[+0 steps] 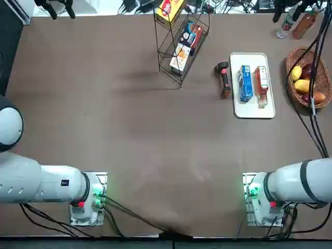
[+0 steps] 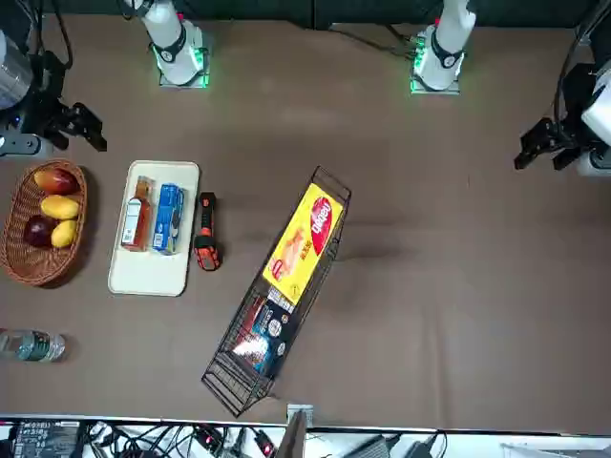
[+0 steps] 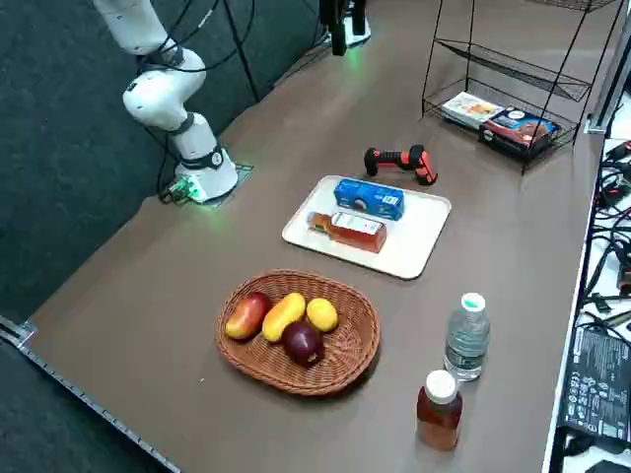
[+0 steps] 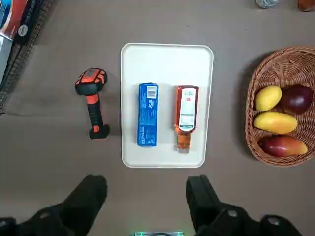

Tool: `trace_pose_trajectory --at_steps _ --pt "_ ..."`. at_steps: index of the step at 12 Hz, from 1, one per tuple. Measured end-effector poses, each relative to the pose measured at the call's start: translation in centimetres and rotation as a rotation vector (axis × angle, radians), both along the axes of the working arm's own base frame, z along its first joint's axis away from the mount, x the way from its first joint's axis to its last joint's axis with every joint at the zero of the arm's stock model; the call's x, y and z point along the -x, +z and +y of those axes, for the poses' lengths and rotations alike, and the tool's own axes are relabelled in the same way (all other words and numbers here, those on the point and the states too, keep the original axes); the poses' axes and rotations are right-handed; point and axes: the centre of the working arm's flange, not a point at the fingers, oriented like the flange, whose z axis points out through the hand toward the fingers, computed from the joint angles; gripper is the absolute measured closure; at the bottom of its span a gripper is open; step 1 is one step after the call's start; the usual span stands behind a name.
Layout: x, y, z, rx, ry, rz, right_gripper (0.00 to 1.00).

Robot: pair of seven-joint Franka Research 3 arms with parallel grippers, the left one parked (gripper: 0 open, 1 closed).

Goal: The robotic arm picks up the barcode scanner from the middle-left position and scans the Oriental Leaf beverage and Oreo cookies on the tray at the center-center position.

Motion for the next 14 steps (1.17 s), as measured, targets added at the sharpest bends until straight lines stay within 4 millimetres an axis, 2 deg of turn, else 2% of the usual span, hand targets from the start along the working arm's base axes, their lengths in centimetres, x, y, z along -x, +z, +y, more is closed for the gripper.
trace_pose_trajectory --at_steps 5,8,11,12,14 --pt "-0.2 0.0 -0.3 -0.001 -0.006 -0.002 0.0" --pt "-1.2 -1.6 0.3 -0.006 0.003 0.022 0.0" --pt "-3.5 -5.2 2.4 -0.06 0.022 0.018 0.0" --pt "-4.5 -8.6 4.1 -0.09 0.037 0.002 0.0" --pt "-4.5 -12.0 6.3 -0.096 0.066 -0.003 0.0"
